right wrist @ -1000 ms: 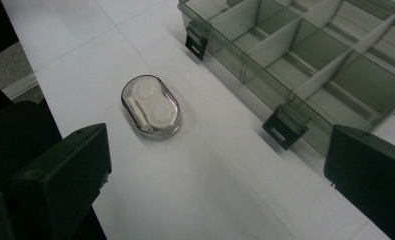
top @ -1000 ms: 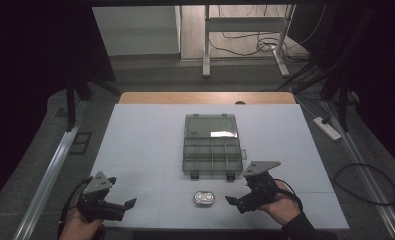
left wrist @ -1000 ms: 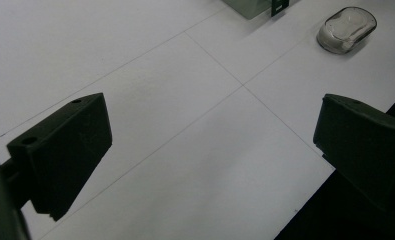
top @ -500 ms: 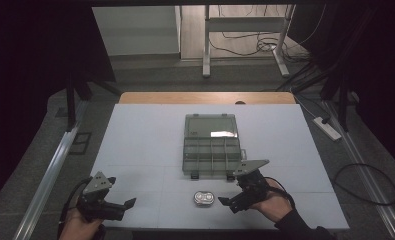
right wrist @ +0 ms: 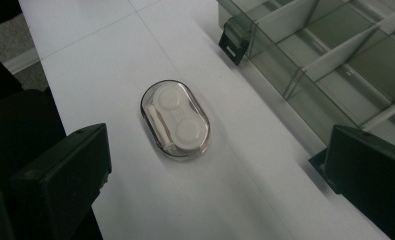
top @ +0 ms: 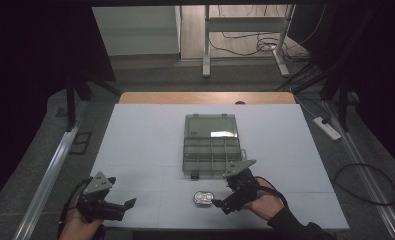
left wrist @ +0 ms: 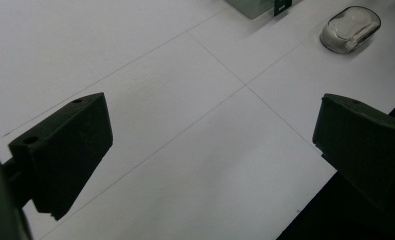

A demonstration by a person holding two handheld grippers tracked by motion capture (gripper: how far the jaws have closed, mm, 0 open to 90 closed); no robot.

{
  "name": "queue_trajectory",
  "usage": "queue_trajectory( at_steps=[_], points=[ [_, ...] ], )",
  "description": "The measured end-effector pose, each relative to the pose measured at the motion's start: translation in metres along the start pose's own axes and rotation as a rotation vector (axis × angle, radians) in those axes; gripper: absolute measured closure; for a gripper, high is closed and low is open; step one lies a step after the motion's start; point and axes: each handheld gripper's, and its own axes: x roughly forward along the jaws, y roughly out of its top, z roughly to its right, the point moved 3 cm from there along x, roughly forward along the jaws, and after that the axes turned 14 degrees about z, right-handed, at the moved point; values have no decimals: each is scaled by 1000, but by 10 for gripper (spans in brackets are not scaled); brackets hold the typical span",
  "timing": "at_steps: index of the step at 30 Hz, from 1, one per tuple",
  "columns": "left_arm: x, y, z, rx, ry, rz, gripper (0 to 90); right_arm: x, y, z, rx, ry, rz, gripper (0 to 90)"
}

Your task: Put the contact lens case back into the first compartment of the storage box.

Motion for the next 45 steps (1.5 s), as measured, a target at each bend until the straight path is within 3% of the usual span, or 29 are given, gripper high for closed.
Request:
queue_trajectory(
  at_steps=[10, 26, 33, 45],
  points=[
    [0, 0, 0, 1, 2, 2, 26, 17, 4, -10, 6, 8, -83, 0],
    [0, 0, 1, 11, 0, 3, 26, 36, 9, -16, -19, 38, -136, 0],
    [0, 0, 2, 17, 0, 1, 26, 47, 6, -16, -29, 42, -184, 0],
    [0, 0, 2, 20, 1, -1, 27, 65, 1, -21, -91, 47, -258, 0]
  ],
)
